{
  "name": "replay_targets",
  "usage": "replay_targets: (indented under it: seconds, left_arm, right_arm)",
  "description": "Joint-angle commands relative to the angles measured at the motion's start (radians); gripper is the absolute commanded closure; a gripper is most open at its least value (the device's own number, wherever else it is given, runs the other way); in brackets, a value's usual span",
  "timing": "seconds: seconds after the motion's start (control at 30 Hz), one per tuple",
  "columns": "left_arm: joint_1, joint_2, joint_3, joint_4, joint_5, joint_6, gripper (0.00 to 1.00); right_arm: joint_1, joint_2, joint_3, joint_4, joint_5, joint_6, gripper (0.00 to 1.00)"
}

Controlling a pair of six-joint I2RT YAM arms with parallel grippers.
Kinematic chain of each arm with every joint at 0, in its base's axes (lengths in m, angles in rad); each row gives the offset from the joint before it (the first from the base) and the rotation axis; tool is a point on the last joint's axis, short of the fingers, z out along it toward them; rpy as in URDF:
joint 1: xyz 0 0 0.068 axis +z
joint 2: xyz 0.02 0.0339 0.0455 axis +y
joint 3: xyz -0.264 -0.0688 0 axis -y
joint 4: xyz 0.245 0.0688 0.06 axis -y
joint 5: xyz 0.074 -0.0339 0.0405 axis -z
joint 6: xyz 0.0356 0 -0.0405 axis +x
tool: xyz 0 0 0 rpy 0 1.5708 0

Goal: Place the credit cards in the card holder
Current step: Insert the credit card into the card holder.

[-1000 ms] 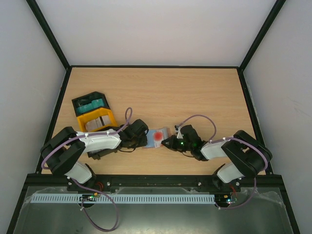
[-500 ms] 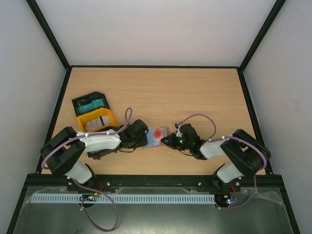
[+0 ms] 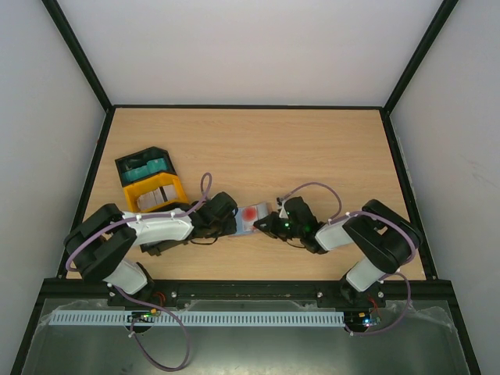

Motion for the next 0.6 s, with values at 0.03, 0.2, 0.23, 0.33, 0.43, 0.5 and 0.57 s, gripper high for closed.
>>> replay_targets:
  seconds: [0.03,0.2,0.23,0.33,0.43,0.5,0.57]
  left_arm:
    - [-0.013,0.027,-0.048,-0.045,0.012,-0.001,0.66]
    - [-0.013,0.023,-0.057,-0.041,0.013,-0.004,0.63]
    - [-0.013,0.024,-0.057,-0.039,0.014,-0.005,0.63]
    - [-0.012,0.024,-0.056,-0.037,0.015,-0.004,0.63]
    - [-0.013,0.027,-0.057,-0.033,0.017,-0.004,0.64]
    - [-0.013,0.029,-0.058,-0.031,0.019,-0.002,0.66]
    - [-0.013,0.03,-0.058,-0.034,0.021,0.001,0.67]
  right_arm:
    - [0.024,0.035,-0.003,0.003,-0.007,0.019,0.98]
    - [0.027,0.052,-0.01,-0.016,-0.003,0.028,0.98]
    - [0.026,0.058,-0.009,-0.01,-0.01,0.028,0.98]
    - [0.029,0.071,0.005,-0.011,-0.023,0.021,0.98]
    - [0.037,0.09,0.03,-0.028,-0.036,0.003,0.98]
    - [0.046,0.105,0.042,-0.027,-0.042,0.0,0.98]
    - [0.054,0.119,0.057,-0.031,-0.047,-0.006,0.98]
